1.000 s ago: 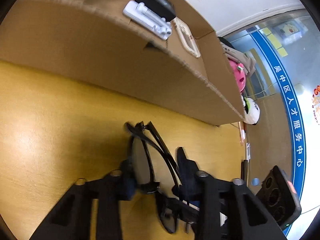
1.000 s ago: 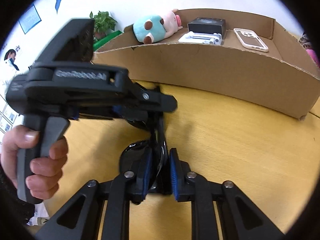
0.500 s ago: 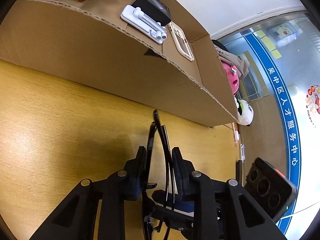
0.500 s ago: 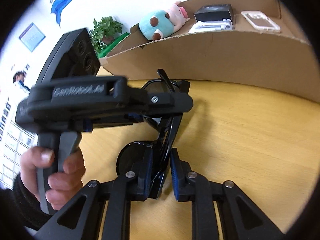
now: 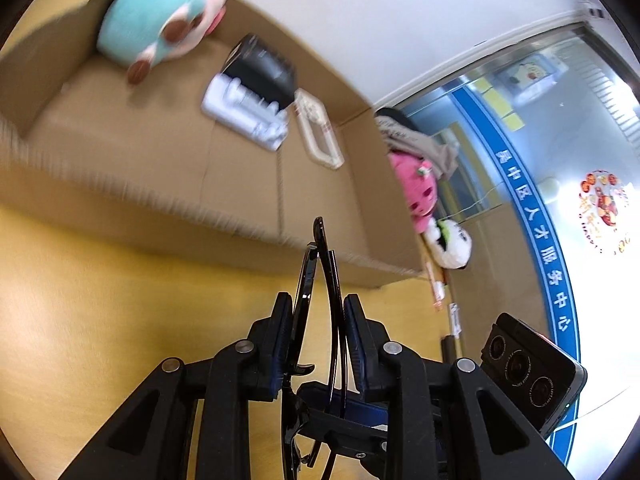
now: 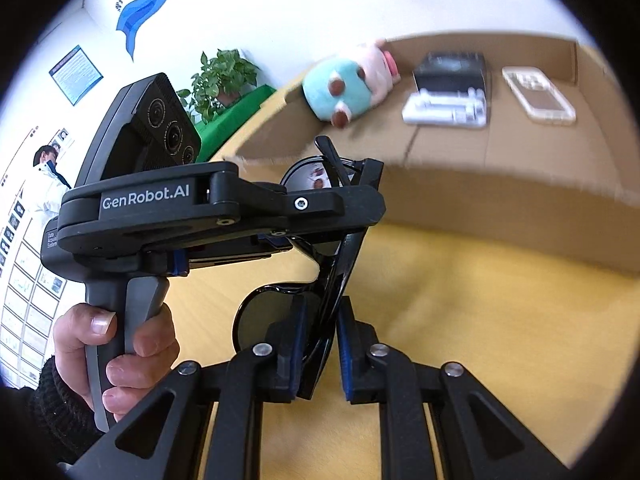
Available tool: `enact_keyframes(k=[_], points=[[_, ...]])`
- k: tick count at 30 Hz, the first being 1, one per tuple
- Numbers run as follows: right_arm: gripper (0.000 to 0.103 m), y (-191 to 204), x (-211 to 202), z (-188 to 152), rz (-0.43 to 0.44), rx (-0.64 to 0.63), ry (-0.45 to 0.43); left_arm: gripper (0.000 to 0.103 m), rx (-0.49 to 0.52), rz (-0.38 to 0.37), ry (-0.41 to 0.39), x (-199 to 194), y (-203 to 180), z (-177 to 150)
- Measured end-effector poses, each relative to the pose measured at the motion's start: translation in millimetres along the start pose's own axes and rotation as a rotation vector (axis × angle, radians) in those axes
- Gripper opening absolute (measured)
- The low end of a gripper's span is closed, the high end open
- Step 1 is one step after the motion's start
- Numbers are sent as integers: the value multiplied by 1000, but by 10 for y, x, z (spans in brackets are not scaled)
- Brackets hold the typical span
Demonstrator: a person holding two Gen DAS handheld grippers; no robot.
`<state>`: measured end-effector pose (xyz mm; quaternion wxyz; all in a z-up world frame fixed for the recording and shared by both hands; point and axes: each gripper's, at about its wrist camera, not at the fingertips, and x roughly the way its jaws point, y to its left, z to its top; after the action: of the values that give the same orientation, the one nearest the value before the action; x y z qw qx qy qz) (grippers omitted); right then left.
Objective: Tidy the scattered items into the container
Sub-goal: 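Lift the sunglasses with the right gripper over the cardboard box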
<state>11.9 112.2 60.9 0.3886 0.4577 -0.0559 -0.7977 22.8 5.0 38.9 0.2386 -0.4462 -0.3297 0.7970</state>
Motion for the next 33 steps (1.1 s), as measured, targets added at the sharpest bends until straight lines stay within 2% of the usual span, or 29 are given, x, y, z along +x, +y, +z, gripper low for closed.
enact_keyframes(k=[9, 15, 20, 25, 33], points=[[14, 143, -117, 681, -11, -54, -70, 27, 79, -9, -53, -243, -204, 681], [14, 44, 125, 1112, 50, 1, -57, 27, 61, 6, -53, -211, -65, 1094], [16, -93, 379, 1302, 95, 53, -25, 27, 42, 24, -39, -80, 128, 1314], [13, -201, 653, 1468, 72, 59, 25, 27, 19, 65, -4, 123, 370, 1513], [12, -524, 1227, 1568, 84, 176, 157, 27, -87, 144, 114, 525, 861, 1646]])
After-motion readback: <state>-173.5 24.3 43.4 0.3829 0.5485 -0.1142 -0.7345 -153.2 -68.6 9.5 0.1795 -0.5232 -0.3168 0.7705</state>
